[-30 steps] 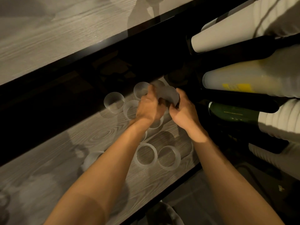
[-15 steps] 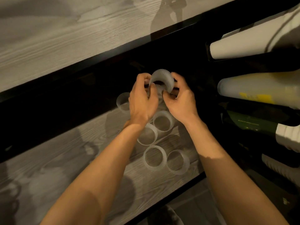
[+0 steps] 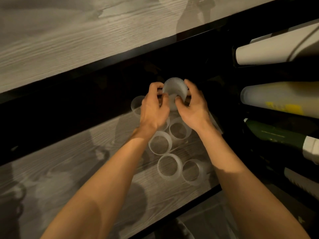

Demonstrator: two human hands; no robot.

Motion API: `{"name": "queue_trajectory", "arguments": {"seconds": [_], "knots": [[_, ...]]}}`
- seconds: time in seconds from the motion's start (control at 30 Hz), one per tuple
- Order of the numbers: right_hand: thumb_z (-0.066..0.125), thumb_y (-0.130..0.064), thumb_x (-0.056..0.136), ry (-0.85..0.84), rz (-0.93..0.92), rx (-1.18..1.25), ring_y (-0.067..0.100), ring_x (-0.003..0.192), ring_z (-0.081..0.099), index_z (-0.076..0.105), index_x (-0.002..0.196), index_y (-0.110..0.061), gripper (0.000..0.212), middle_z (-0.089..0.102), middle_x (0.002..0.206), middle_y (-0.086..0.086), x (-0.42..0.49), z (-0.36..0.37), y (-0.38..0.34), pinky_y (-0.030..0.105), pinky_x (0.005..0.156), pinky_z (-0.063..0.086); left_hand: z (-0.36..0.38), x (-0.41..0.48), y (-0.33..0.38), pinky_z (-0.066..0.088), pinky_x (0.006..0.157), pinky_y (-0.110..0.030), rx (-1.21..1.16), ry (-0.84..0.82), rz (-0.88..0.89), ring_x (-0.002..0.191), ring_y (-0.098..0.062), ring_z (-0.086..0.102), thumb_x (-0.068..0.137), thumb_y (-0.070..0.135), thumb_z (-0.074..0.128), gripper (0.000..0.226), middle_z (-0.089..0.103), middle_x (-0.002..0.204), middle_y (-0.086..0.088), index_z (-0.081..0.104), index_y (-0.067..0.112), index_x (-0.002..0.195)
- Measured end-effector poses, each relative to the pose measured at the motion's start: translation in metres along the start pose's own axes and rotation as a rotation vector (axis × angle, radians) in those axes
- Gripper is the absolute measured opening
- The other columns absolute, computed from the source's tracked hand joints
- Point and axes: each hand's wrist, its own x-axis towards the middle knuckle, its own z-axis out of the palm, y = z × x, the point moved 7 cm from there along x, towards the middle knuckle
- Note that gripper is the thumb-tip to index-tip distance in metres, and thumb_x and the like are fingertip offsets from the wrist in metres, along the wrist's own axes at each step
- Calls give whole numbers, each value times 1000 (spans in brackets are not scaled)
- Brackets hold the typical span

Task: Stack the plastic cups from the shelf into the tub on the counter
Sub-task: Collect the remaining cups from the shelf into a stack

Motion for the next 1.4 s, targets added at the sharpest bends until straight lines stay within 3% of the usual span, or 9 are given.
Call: {"name": "queue_trajectory", "arguments": {"seconds": [0.13,0.23,0.37,0.53,0.7,1.0,1.13,1.3,1.4], "knots": [[64,-45,91,5,-100,29,17,126,58,38,155,-27,71,55,141,5,-3,-1,-29,42,102,54,-28,-4,9,58,82,-34,-22,138,63,95,-13,68,104,29,50,27,60,112,16,52,26,131],[69,-38,95,-68,-100,49,13,122,57,38,155,-29,68,55,138,3,-5,14,-47,32,100,52,-50,-7,-2,55,79,-40,30,227,36,89,-15,64,105,37,44,13,62,100,10,48,35,116],[68,-39,96,-131,-125,30,14,124,55,37,156,-29,69,54,140,3,-8,43,-60,29,100,47,-74,-15,-19,35,73,-30,110,312,-39,78,-7,44,108,30,41,17,46,81,10,43,21,93],[68,-37,97,-213,-44,35,13,125,56,34,156,-33,69,55,142,0,-13,72,-47,33,103,51,-80,-18,-45,40,85,-29,150,227,-97,99,-12,53,107,29,42,21,61,112,-1,55,18,119],[64,-38,99,-267,-15,-49,18,138,50,29,160,-28,71,51,151,1,-19,86,-32,44,112,47,-73,-17,-63,52,99,-38,129,62,-152,116,-17,59,109,27,44,40,58,136,-7,45,19,148],[64,-31,100,-156,-83,45,12,111,61,40,154,-28,59,61,125,1,-28,58,-65,31,95,54,-91,-30,-34,55,94,-44,59,215,-33,105,-12,63,106,38,41,35,62,124,4,50,28,139],[49,-30,108,-66,-99,40,4,93,59,52,145,-27,38,63,113,-1,-39,26,-80,17,75,43,-93,-42,-16,59,82,-37,-5,296,23,92,-8,68,105,38,43,34,65,119,10,51,28,137],[44,-30,109,-82,-62,-47,-1,85,58,52,141,-24,33,62,102,-12,-59,9,-66,14,69,42,-74,-54,-14,53,68,-31,-13,232,54,76,-7,65,107,34,43,27,68,103,6,57,21,126],[44,-27,109,-121,-28,-102,6,93,59,52,140,-20,32,62,111,-5,-63,11,-50,19,74,46,-61,-58,-21,52,65,-29,35,153,54,70,-6,62,109,32,42,26,65,92,11,58,19,124]]}}
